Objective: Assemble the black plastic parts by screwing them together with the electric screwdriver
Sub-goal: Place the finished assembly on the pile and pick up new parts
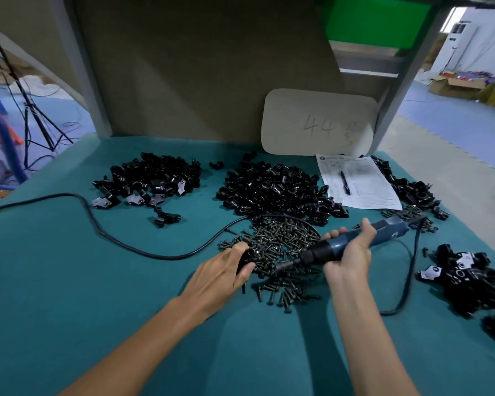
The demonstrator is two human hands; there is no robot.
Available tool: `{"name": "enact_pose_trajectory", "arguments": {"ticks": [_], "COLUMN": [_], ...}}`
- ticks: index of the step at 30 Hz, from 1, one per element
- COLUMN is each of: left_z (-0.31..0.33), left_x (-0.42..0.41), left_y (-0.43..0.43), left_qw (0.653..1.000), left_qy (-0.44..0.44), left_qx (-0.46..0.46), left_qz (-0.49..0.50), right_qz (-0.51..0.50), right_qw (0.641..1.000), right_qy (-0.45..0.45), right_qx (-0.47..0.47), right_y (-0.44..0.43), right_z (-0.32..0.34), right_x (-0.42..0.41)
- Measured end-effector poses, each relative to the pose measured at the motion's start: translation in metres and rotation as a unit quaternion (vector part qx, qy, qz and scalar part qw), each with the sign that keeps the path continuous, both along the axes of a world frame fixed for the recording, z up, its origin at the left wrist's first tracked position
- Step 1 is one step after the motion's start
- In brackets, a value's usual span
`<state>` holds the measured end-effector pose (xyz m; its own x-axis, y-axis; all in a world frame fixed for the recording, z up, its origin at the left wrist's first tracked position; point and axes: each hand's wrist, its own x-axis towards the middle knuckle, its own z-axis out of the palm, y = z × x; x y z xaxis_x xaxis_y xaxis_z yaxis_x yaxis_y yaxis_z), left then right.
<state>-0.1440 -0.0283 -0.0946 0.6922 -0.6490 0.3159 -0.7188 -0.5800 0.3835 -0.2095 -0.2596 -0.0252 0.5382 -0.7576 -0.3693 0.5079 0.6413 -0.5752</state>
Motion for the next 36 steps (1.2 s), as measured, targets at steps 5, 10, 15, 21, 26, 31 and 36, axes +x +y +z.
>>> {"name": "enact_pose_trajectory", "arguments": {"ticks": [5, 10, 15, 21, 26, 31, 36], "left_z": [0.000, 0.002, 0.003, 0.005, 0.003, 0.003, 0.002], "left_x": [0.000, 0.000, 0.001, 0.000, 0.002, 0.001, 0.001], "left_y": [0.000, 0.000, 0.000, 0.000, 0.001, 0.001, 0.002], "left_qw": [1.000, 1.000, 1.000, 1.000, 1.000, 1.000, 1.000], "left_qy": [-0.009, -0.007, -0.005, 0.000, 0.004, 0.002, 0.004], "left_qx": [0.000, 0.001, 0.006, 0.000, 0.000, -0.002, -0.002], "left_qz": [-0.004, -0.010, -0.012, -0.007, -0.003, -0.004, 0.005], "right_qz": [-0.064, -0.075, -0.056, -0.023, 0.014, 0.040, 0.020], "right_qw": [0.998, 0.997, 0.998, 0.999, 0.999, 0.998, 0.999], "right_qy": [0.015, 0.011, 0.007, -0.023, -0.048, -0.054, -0.024], "right_qx": [0.010, 0.002, -0.014, -0.017, -0.016, -0.022, -0.029], "right_y": [0.013, 0.018, 0.021, 0.018, 0.019, 0.021, 0.027], "right_z": [-0.007, -0.008, -0.010, -0.010, -0.014, -0.012, -0.010], "right_x": [0.017, 0.023, 0.024, 0.023, 0.023, 0.019, 0.019]}}
